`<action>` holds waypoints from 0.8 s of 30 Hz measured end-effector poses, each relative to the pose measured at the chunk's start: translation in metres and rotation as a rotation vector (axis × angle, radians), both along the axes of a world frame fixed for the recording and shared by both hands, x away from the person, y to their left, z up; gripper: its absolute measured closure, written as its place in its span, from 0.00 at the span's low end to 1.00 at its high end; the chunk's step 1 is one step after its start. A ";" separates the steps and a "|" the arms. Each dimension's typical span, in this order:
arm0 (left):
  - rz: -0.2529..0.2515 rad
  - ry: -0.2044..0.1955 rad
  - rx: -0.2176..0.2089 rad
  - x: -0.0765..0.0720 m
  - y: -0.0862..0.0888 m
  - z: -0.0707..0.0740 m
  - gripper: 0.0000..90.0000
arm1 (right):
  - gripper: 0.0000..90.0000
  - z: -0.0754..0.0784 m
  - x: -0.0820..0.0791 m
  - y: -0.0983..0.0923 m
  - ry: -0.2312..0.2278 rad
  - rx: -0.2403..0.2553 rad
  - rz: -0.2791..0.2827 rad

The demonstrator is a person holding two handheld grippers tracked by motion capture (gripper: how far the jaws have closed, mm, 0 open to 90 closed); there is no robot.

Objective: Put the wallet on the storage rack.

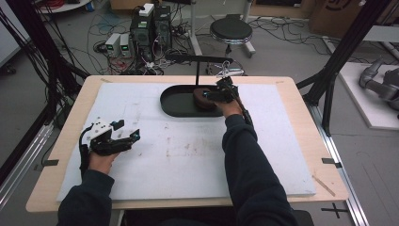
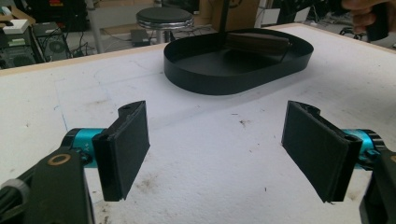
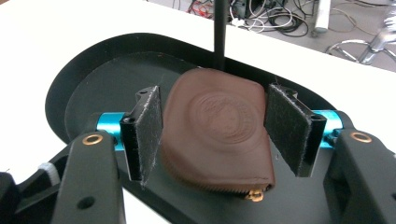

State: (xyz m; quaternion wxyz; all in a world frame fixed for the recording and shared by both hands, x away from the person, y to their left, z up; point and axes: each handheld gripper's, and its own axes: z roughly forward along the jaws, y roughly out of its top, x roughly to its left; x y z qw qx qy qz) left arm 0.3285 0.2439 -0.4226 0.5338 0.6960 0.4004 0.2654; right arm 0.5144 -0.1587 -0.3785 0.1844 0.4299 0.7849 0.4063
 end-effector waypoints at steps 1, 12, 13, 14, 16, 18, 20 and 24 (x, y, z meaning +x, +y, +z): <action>0.000 0.000 0.000 0.000 0.000 0.000 0.26 | 0.42 0.003 -0.003 -0.003 -0.007 0.000 0.001; -0.006 -0.001 -0.038 0.000 0.000 0.003 0.24 | 0.28 0.017 -0.056 -0.054 -0.105 -0.073 0.044; -0.007 0.000 -0.041 0.000 -0.001 0.003 0.24 | 0.25 0.018 -0.060 -0.058 -0.087 -0.095 0.045; -0.006 0.000 -0.042 0.000 -0.001 0.003 0.24 | 0.24 0.016 -0.074 -0.069 -0.118 -0.098 0.049; 0.000 -0.001 -0.044 0.000 -0.001 0.003 0.24 | 0.24 0.016 -0.081 -0.074 -0.107 -0.104 0.056; 0.001 -0.003 -0.052 0.000 -0.001 0.004 0.24 | 0.24 0.011 -0.099 -0.085 -0.130 -0.093 0.062; 0.005 -0.007 -0.054 0.000 -0.001 0.005 0.24 | 0.24 0.004 -0.117 -0.096 -0.153 -0.085 0.064; 0.022 -0.017 -0.054 0.001 -0.002 0.005 0.24 | 0.23 -0.011 -0.144 -0.117 -0.182 -0.113 0.059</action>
